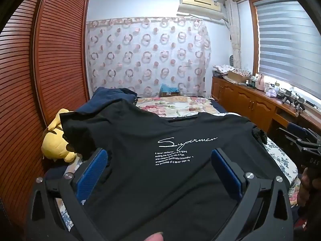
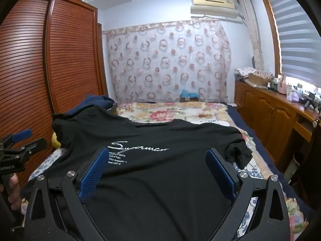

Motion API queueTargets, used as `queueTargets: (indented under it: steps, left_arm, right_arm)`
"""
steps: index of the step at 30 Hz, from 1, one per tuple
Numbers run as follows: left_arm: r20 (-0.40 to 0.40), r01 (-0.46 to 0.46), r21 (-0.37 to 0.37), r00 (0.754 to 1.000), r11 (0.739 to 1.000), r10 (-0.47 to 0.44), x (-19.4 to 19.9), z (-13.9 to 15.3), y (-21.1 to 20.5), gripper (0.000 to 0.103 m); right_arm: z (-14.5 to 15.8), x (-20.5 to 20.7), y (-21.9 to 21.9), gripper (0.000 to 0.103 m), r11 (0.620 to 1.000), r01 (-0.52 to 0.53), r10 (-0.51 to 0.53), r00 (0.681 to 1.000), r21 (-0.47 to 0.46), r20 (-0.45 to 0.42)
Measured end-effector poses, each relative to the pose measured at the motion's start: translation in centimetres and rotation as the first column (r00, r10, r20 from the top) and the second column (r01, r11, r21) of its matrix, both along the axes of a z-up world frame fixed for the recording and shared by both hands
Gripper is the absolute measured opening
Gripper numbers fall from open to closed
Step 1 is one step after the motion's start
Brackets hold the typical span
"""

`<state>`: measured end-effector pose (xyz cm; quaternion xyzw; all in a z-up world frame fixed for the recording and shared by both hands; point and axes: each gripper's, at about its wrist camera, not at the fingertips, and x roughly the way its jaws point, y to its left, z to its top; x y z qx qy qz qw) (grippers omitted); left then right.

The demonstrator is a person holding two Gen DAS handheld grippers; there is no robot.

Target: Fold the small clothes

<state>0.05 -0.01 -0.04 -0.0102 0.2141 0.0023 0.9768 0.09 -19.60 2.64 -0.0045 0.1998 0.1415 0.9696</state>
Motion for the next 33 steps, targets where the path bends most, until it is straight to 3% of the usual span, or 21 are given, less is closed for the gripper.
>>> queueTargets:
  steps: [4, 33]
  left_arm:
    - [0.025, -0.005, -0.005, 1.0, 1.0, 0.005, -0.39, -0.05, 0.03, 0.103]
    - [0.006, -0.003, -0.006, 1.0, 1.0, 0.003, -0.23, -0.37, -0.1, 0.103]
  right_arm:
    - [0.02, 0.01, 0.01, 0.099, 1.0, 0.003, -0.003, 1.0, -0.002, -0.008]
    - [-0.05, -0.01, 0.2, 0.099, 1.0, 0.003, -0.003, 1.0, 0.001, -0.005]
